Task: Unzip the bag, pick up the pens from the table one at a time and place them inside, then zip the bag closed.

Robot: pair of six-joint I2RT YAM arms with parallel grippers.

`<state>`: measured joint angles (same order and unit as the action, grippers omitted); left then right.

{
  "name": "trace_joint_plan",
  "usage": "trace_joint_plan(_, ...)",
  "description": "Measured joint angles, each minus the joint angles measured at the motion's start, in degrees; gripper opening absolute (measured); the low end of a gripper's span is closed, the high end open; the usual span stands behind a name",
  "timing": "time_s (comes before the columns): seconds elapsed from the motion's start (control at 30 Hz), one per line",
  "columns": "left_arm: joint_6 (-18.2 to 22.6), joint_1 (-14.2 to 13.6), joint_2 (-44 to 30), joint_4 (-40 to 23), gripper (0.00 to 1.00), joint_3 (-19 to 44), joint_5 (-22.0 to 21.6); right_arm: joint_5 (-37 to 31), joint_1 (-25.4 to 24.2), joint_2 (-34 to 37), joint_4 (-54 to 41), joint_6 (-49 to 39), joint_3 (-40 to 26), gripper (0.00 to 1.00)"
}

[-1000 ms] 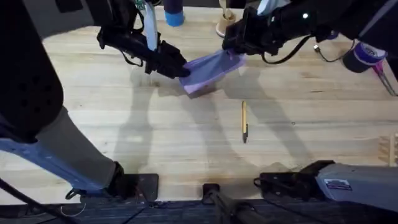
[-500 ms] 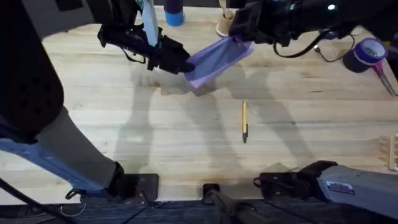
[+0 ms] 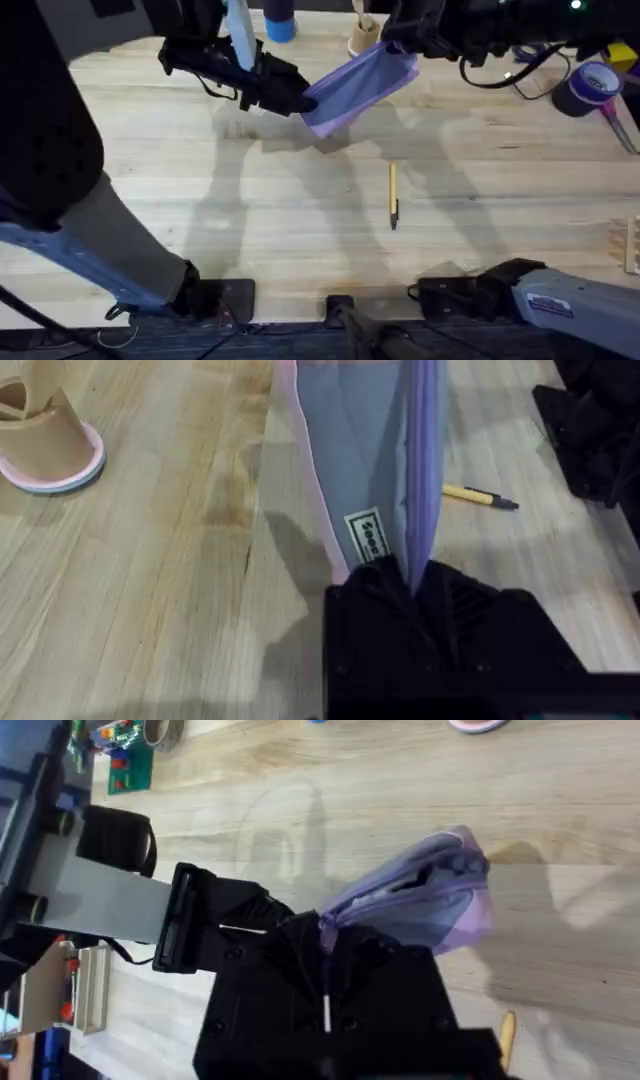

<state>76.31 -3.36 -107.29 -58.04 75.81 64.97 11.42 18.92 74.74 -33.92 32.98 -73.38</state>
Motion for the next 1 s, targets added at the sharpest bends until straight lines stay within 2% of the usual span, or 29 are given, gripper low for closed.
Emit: trace_joint_plan(1.0, 0.00, 0.00, -0.02, 0.00, 0.042, 0.00, -0.46, -0.09, -0.09, 0.00, 1.36, 0.01, 0.02, 0.033)
